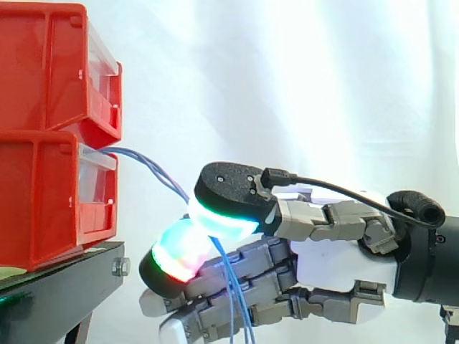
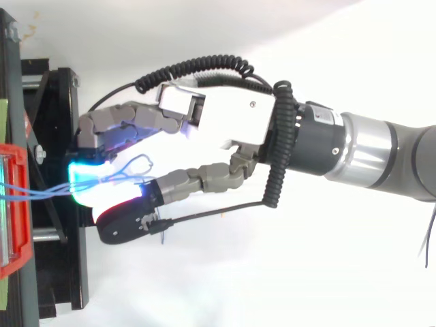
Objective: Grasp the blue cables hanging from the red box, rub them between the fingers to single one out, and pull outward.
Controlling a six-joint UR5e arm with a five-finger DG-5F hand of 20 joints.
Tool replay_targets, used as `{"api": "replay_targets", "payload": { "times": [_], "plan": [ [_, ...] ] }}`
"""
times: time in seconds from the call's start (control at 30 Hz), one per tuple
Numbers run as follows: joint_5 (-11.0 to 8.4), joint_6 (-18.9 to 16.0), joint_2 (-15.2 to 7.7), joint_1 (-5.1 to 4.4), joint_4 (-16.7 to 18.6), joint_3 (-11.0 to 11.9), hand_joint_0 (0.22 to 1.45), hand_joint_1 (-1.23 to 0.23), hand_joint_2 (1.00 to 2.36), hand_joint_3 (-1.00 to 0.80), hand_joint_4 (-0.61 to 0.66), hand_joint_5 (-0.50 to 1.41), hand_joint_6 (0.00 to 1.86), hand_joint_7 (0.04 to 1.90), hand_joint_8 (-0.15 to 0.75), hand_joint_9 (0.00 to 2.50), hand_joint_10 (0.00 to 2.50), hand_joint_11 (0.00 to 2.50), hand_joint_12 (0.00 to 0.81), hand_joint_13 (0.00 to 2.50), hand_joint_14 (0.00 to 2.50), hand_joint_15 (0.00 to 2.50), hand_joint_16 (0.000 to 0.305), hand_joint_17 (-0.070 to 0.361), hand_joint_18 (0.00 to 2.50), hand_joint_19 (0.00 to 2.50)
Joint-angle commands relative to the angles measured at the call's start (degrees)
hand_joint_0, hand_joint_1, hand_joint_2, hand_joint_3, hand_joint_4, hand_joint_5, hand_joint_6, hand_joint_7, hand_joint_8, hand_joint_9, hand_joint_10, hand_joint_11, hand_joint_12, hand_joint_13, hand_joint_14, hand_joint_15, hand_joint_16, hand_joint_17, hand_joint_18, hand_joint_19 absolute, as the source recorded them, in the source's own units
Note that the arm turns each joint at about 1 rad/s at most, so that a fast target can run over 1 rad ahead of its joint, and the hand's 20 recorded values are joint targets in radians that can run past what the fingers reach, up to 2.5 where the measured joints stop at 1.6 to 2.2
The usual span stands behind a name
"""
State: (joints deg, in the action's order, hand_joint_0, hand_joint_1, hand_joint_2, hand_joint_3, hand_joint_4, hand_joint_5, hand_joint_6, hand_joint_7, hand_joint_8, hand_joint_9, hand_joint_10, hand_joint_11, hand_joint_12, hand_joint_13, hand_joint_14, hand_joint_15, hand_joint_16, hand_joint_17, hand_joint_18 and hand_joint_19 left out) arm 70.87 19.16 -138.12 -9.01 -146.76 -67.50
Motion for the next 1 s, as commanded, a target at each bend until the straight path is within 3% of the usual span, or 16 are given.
{"api": "replay_targets", "payload": {
  "times": [0.0,0.1,0.2,0.47,0.67,0.97],
  "plan": [
    [0.15,0.0,1.1,0.4,-4.23,0.0,0.56,-0.65,1.01,-0.4,0.28,-0.09,0.5,1.16,0.27,0.77,0.01,0.22,0.293,0.68,0.02,0.36,0.035,0.078,0.41,0.31],
    [0.24,0.0,2.59,0.75,-7.84,0.0,0.56,-0.65,1.01,-0.4,0.29,-0.09,0.5,1.17,0.269,0.77,0.01,0.22,0.293,0.68,0.02,0.37,0.035,0.078,0.4,0.31],
    [0.24,0.09,3.56,0.84,-9.07,0.0,0.56,-0.65,1.01,-0.4,0.29,-0.09,0.5,1.18,0.27,0.77,0.01,0.21,0.295,0.68,0.02,0.37,0.035,0.078,0.4,0.31],
    [0.24,3.17,4.61,0.84,-9.07,0.0,0.56,-0.65,1.01,-0.4,0.27,-0.08,0.5,1.22,0.271,0.78,0.01,0.21,0.293,0.68,0.02,0.36,0.035,0.078,0.4,0.31],
    [-0.03,3.17,4.61,0.84,-9.24,0.0,0.56,-0.64,1.01,-0.4,0.28,-0.08,0.5,1.21,0.27,0.78,0.01,0.21,0.293,0.68,0.02,0.37,0.035,0.078,0.41,0.32],
    [0.15,3.78,6.72,0.84,-10.3,0.0,0.55,-0.58,1.01,-0.41,0.29,-0.09,0.5,1.13,0.274,0.78,0.01,0.22,0.296,0.68,0.02,0.37,0.035,0.08,0.4,0.33]
  ]
}}
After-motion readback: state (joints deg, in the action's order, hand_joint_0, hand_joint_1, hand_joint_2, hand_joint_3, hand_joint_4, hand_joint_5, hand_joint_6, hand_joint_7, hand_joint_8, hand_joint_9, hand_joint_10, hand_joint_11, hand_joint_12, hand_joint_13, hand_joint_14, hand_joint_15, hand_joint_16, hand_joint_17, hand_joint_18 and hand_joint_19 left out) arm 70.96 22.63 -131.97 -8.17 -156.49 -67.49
